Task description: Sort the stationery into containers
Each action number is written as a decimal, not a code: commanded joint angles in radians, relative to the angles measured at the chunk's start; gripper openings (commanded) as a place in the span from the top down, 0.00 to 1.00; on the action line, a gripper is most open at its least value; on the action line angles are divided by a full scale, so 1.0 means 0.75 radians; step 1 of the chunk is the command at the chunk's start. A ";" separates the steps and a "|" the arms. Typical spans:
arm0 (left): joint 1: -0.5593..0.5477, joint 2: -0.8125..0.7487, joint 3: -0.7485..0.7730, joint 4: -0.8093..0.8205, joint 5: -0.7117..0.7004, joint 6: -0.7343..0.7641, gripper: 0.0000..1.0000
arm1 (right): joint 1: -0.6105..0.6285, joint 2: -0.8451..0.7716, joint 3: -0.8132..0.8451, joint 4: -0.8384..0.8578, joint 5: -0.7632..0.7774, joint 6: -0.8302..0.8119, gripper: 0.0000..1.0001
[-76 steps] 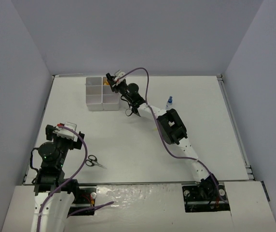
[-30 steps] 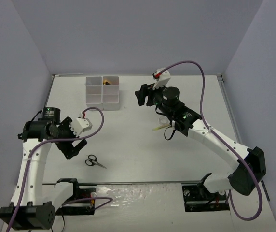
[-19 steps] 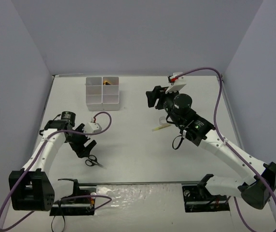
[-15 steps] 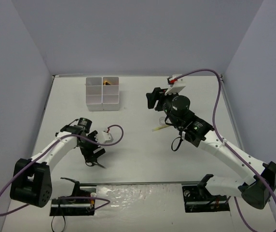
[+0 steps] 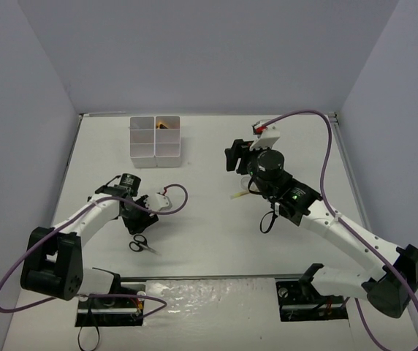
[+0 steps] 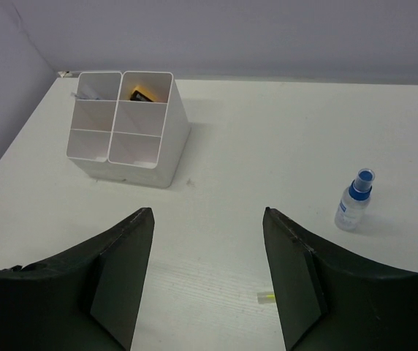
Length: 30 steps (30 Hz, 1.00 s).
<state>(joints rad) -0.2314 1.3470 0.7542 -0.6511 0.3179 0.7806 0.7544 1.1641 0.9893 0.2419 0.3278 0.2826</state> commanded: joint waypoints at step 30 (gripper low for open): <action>-0.025 0.016 -0.064 0.047 -0.103 0.084 0.61 | 0.011 -0.269 -0.078 -0.027 0.181 0.002 0.40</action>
<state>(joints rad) -0.2410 1.3370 0.7055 -0.7135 0.2866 0.8540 0.7547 0.9993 0.9361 0.1679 0.4152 0.2631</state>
